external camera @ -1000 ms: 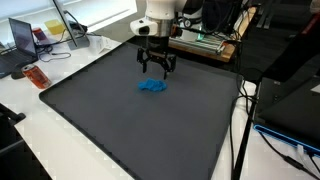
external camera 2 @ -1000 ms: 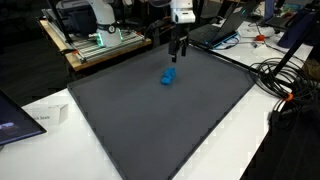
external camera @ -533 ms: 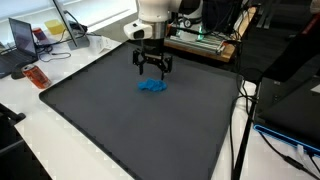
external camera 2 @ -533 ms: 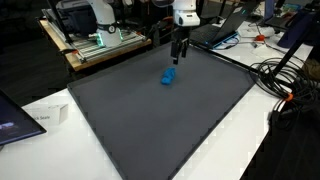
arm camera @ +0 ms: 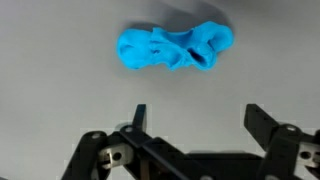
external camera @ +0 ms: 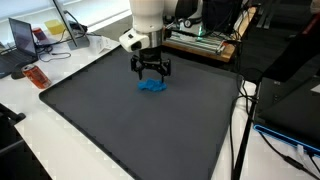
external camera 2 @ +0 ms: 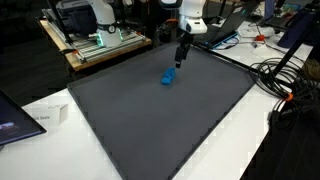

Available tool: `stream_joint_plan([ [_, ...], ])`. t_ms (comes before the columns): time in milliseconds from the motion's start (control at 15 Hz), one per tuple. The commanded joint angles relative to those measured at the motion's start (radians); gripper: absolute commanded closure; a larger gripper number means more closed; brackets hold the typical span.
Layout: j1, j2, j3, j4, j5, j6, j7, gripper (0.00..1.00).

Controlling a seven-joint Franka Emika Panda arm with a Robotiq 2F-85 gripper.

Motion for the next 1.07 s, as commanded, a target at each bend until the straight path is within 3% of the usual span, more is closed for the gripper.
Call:
stream_joint_plan([
  [0, 0.001, 0.049, 0.007, 0.081, 0.039, -0.082, -0.078, 0.00],
  [1000, 0.009, 0.210, 0.010, 0.310, 0.012, -0.357, -0.222, 0.00],
])
